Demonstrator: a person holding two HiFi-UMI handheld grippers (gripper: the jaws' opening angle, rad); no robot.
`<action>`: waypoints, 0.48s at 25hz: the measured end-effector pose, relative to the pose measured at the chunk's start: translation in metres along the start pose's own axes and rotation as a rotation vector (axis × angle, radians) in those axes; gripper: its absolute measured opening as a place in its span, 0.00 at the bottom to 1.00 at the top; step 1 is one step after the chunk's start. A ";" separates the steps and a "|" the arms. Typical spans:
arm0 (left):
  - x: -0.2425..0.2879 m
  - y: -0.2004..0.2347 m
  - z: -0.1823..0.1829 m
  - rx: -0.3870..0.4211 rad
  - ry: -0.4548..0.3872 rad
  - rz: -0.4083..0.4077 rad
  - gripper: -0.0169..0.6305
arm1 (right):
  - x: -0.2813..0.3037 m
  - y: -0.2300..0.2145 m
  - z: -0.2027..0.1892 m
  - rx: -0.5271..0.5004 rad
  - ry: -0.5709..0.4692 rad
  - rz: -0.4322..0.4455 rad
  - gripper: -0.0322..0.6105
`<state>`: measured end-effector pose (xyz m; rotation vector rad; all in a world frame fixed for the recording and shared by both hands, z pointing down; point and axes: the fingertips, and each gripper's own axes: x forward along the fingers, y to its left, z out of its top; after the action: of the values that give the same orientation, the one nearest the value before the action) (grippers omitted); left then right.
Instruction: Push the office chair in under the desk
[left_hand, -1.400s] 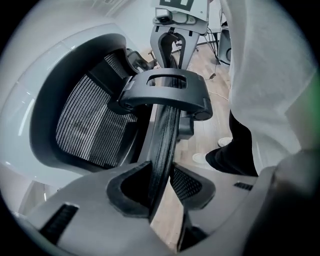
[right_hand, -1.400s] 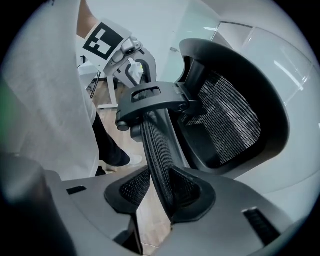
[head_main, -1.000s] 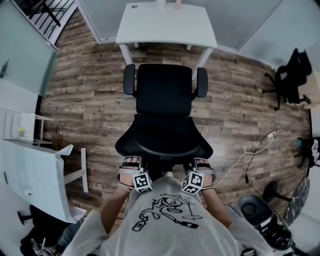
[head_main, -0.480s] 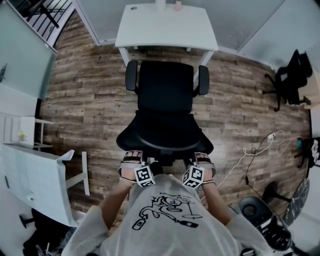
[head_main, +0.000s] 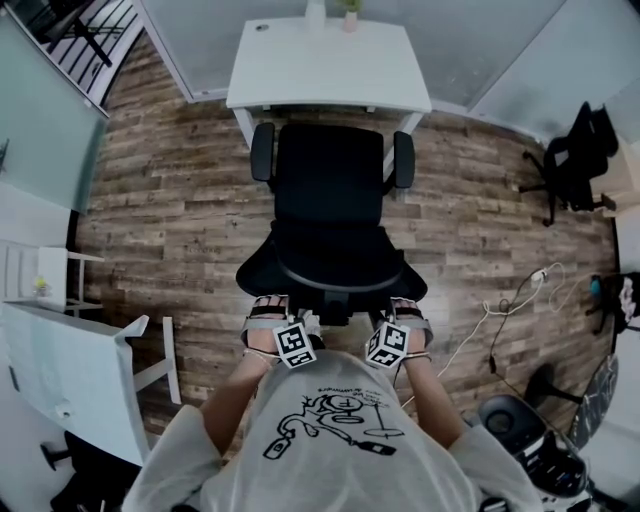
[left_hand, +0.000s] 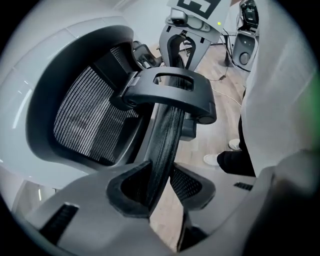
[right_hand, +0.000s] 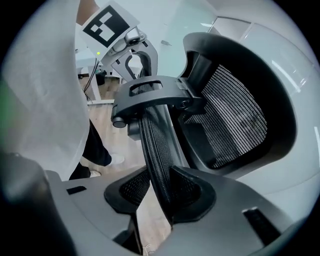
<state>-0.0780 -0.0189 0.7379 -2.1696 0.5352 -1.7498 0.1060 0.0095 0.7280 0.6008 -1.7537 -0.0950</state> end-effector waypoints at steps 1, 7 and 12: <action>0.002 0.003 0.000 0.000 -0.002 -0.001 0.21 | 0.002 -0.003 0.000 0.000 0.003 -0.003 0.28; 0.010 0.018 0.002 -0.010 -0.004 -0.010 0.21 | 0.012 -0.019 0.003 -0.007 0.021 -0.016 0.28; 0.016 0.031 0.003 -0.035 -0.009 -0.019 0.22 | 0.022 -0.031 0.005 -0.015 0.039 -0.025 0.30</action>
<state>-0.0754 -0.0534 0.7374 -2.2129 0.5483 -1.7519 0.1087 -0.0276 0.7342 0.6096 -1.7070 -0.1135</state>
